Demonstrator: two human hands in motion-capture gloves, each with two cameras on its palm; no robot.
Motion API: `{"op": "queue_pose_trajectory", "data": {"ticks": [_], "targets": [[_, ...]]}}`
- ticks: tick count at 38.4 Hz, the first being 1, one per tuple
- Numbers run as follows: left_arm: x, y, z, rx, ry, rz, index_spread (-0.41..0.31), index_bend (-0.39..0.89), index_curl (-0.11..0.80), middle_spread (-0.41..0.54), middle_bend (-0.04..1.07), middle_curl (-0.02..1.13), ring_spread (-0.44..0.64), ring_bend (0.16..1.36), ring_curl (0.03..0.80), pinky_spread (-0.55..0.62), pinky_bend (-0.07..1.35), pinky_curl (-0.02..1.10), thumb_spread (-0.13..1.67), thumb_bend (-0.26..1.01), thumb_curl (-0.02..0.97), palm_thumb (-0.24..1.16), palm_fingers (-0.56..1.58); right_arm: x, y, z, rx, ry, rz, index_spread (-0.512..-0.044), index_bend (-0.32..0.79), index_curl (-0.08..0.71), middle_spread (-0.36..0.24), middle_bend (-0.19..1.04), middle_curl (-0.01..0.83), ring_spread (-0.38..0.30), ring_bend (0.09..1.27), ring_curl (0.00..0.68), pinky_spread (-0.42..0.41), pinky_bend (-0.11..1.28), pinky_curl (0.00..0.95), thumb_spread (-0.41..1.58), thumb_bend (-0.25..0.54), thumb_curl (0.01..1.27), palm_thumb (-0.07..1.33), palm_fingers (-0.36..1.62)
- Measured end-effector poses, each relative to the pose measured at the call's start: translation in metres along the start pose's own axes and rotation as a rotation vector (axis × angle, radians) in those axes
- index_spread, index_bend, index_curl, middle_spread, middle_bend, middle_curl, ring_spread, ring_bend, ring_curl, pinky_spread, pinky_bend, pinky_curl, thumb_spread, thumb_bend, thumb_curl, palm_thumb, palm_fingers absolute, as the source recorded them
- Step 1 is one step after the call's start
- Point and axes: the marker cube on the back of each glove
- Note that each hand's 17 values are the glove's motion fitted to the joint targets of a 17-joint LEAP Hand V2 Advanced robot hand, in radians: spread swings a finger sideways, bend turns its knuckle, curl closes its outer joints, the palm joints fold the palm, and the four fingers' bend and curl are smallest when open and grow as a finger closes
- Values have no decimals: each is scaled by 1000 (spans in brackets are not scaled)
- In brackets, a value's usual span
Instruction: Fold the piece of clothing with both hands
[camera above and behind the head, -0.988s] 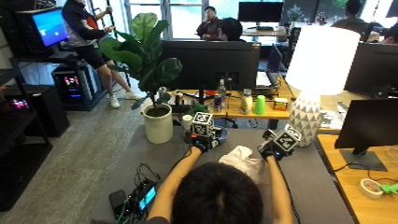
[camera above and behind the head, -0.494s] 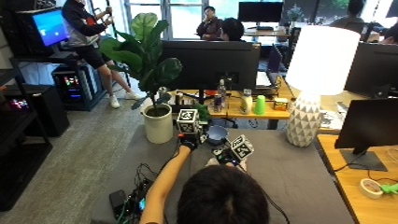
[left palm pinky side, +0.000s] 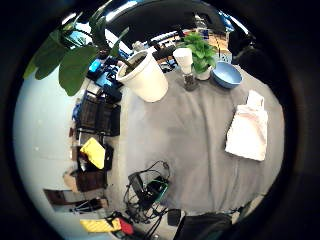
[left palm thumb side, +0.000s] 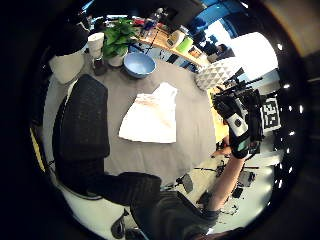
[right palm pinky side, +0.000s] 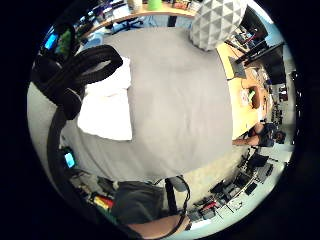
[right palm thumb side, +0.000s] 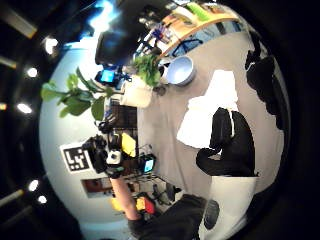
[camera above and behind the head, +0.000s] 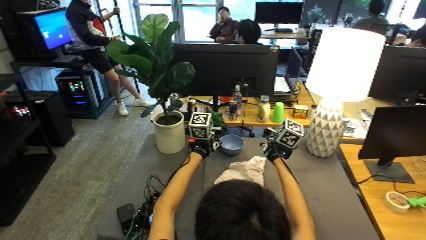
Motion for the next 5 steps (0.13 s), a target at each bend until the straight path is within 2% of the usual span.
{"op": "queue_pose_trajectory", "data": {"ticks": [5], "targets": [[9, 16, -14, 10, 3, 8, -145, 191, 445, -53, 120, 243, -60, 451, 349, -55, 344, 370, 1457, -3, 231, 271, 612, 15, -3, 5, -11, 40, 18, -171, 95, 251, -47, 258, 478, -135, 603, 437, -166, 591, 406, 1125, -9, 550, 920, 1103]]}}
